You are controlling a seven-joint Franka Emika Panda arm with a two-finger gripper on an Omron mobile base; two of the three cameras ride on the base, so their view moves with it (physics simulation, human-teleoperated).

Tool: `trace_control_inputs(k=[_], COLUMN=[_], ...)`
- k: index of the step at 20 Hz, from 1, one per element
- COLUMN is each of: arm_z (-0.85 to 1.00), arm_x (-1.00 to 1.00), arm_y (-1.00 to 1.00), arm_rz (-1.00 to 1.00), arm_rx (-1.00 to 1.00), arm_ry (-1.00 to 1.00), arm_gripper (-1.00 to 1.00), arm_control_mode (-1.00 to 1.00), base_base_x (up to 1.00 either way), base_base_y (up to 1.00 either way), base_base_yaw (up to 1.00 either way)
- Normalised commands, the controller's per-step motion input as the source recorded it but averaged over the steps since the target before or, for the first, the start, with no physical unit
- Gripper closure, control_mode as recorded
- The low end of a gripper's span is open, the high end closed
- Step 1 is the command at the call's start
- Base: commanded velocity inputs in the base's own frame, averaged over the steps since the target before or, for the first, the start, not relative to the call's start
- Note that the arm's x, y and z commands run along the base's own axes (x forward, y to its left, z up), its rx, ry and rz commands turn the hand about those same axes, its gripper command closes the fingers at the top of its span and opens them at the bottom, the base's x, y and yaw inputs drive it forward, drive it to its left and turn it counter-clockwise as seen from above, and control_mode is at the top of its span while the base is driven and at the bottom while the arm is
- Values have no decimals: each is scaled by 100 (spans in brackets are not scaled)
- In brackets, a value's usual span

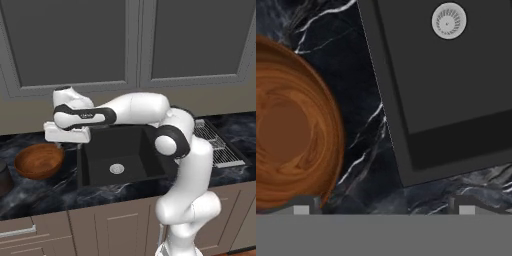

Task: Place the bowl in the left basin and the jug in the right basin of the sink.

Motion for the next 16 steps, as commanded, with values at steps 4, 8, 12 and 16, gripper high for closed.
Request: trace_control_inputs(k=[4,8,12,16], arm_z=[-29,-26,-33,-38], arm_x=[30,24,12,-1], arm_y=[34,27,19,-1], arm_rz=[0,0,0,-2], arm_rx=[-4,-4,-4,-2], arm_ry=[8,4,2,0], arm_gripper=[-100,-100,-100,-100], arm_control_mode=[-100,-100,-100,-100], base_base_x=[0,0,0,0], base_base_y=[0,0,0,0], base_base_yaw=[0,0,0,0])
